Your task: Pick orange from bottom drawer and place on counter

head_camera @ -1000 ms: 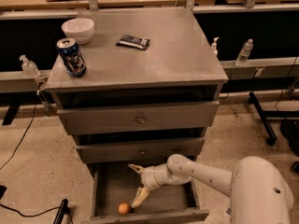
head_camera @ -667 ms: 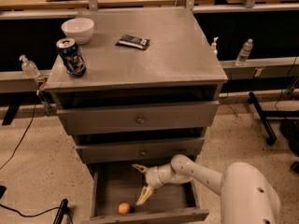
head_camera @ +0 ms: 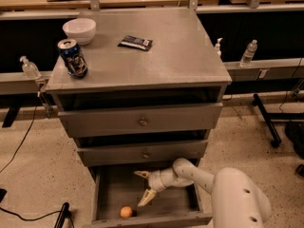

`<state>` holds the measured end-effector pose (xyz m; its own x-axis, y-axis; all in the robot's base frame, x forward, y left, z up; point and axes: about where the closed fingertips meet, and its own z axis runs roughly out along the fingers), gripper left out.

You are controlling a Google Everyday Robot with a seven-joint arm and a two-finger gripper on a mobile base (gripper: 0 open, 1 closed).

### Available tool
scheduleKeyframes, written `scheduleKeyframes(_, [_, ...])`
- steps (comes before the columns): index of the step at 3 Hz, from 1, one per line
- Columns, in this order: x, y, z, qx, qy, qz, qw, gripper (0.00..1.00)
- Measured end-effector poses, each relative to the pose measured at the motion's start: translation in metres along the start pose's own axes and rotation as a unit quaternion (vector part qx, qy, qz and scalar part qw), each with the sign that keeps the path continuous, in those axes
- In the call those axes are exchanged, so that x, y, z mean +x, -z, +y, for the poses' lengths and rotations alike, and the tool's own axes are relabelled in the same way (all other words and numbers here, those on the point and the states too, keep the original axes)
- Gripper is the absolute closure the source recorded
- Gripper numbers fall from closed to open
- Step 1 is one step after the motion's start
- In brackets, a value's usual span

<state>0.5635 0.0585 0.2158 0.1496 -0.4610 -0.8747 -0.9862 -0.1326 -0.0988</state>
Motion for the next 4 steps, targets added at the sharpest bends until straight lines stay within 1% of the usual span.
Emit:
scheduleKeyframes(1, [0.014, -0.005, 0.005, 0.009, -0.008, 0.000, 0.9999, 0.39])
scheduleKeyframes(2, [0.019, -0.005, 0.009, 0.021, -0.003, 0.001, 0.9998, 0.41])
scheduleKeyframes(3, [0.028, -0.014, 0.016, 0.002, -0.007, 0.004, 1.0000, 0.39])
scheduleKeyframes(4, [0.033, -0.024, 0.022, -0.023, -0.011, -0.001, 0.9997, 0.38])
